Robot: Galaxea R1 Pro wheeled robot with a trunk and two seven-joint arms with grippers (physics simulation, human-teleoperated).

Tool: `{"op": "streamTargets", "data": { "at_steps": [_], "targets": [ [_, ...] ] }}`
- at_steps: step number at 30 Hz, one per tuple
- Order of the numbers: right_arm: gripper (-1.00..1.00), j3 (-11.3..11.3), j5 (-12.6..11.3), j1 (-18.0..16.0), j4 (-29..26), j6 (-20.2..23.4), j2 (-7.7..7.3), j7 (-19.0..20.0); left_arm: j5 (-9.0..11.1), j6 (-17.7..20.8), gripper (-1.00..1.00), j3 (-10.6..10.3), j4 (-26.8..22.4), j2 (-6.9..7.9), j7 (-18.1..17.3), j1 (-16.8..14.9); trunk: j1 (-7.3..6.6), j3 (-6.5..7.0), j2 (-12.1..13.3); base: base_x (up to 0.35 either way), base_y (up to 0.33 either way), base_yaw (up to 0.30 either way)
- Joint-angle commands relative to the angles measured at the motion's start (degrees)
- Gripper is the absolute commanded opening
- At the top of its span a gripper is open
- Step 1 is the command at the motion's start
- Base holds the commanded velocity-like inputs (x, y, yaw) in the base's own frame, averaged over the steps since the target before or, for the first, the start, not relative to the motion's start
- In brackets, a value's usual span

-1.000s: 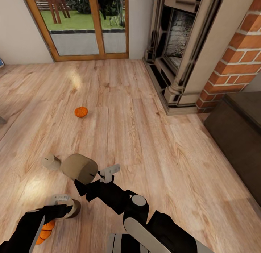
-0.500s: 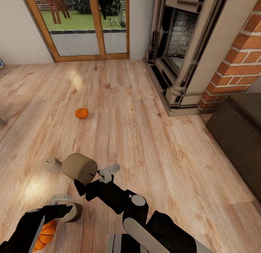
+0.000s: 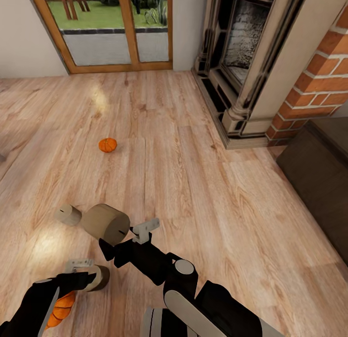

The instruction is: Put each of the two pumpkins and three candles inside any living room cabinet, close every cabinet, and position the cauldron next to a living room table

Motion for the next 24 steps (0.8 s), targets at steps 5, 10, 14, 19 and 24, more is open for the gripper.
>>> {"op": "streamTargets", "data": {
  "at_steps": [5,10,14,19,24],
  "targets": [
    [-1.00,0.1,-0.5,-0.1,0.0,0.1,0.03,-0.4,-0.6,-0.4,1.00,0.1,-0.1,-0.15,-0.5,0.0,0.09,-0.93,-0.1,0.000,0.000,0.000],
    [-1.00,0.1,-0.5,-0.1,0.3,0.1,0.08,-0.4,-0.6,-0.6,1.00,0.1,-0.1,-0.15,-0.5,0.0,0.22,-2.03,-0.1,0.000,0.000,0.000],
    [-1.00,0.1,-0.5,-0.1,0.4,0.0,0.08,-0.4,-0.6,-0.6,1.00,0.1,-0.1,-0.16,-0.5,0.0,0.30,-2.70,-0.2,0.000,0.000,0.000],
    [-1.00,0.2,-0.5,-0.1,0.4,0.1,0.09,-0.4,-0.6,-0.6,1.00,0.1,-0.1,-0.16,-0.5,0.0,0.40,-3.58,-0.2,0.000,0.000,0.000],
    [-1.00,0.2,-0.5,-0.1,0.4,0.0,0.09,-0.4,-0.6,-0.9,1.00,0.1,-0.1,-0.16,-0.5,0.0,0.51,-4.47,-0.3,0.000,0.000,0.000]
  ]
}}
